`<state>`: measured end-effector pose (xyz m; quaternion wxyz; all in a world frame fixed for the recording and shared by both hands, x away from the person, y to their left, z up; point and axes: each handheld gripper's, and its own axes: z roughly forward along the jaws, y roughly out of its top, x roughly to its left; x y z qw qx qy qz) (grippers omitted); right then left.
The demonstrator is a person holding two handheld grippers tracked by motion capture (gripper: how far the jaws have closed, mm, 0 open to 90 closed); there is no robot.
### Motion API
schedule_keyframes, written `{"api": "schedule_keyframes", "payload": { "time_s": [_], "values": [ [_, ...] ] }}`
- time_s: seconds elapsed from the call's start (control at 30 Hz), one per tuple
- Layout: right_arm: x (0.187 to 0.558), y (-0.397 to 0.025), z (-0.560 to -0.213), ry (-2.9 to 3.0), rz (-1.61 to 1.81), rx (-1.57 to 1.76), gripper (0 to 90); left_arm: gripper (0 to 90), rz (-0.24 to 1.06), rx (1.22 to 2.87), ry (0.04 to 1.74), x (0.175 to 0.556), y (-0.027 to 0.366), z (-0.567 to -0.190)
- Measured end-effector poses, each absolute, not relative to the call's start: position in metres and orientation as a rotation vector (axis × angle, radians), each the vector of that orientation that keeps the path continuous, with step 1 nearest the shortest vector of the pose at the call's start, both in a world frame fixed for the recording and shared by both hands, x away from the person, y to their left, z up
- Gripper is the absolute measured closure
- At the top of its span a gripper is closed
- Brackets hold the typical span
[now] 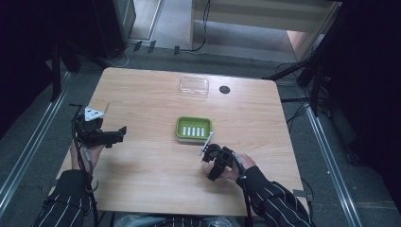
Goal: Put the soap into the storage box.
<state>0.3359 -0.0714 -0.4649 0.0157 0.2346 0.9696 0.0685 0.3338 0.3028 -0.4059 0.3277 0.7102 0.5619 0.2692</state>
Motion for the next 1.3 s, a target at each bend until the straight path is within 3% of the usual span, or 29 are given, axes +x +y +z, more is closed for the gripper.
{"api": "schedule_keyframes", "payload": {
  "time_s": [1.3],
  "values": [
    [0.349,-0.101,-0.446,2.970,0.235,0.820,33.8,0.0,0.698,1.865,1.466,0.333,0.303,-0.405]
  ]
}}
